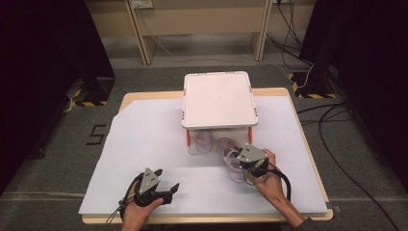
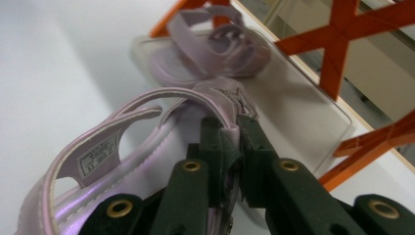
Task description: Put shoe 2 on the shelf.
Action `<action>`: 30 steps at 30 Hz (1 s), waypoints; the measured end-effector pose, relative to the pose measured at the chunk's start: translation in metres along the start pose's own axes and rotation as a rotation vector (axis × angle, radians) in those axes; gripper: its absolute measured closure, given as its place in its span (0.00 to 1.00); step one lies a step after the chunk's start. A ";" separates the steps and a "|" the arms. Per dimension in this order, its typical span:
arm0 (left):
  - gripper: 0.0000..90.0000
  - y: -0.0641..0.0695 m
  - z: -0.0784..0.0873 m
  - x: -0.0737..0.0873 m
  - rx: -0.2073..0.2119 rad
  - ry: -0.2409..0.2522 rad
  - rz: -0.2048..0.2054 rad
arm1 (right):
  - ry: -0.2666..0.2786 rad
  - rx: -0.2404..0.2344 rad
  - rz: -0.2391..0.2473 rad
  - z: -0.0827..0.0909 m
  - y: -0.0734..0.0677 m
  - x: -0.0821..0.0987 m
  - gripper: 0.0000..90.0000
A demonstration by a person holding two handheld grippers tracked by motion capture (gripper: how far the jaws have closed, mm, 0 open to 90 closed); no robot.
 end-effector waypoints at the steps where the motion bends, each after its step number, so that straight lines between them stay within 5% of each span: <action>1: 0.21 0.000 0.000 0.001 -0.001 -0.002 0.000 | -0.007 0.005 -0.014 -0.004 0.002 0.001 0.92; 9: 0.21 -0.001 0.000 0.001 -0.004 -0.002 0.004 | -0.023 0.081 -0.035 -0.031 0.017 0.001 0.92; 15: 0.21 -0.001 0.000 0.001 -0.003 -0.001 0.005 | -0.061 0.105 -0.003 -0.053 0.016 -0.004 0.90; 17: 0.21 -0.002 0.001 0.001 -0.003 -0.001 0.004 | -0.043 0.107 -0.022 -0.058 0.013 -0.006 0.85; 22: 0.21 -0.001 0.000 0.001 0.001 -0.003 0.004 | -0.088 0.125 0.031 -0.060 0.007 -0.013 0.68; 30: 0.21 0.001 0.000 0.001 0.008 -0.009 -0.003 | -0.064 0.073 -0.094 -0.049 0.013 -0.016 0.50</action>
Point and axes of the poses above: each handheld gripper's, and its own axes: z roughly backward along the jaws, x roughly out of its underside, y roughly to its right, the point moved 4 cm from there along -z, roughly forward along the jaws, and after that the axes turned 3 degrees about y, right-handed, at the moved point
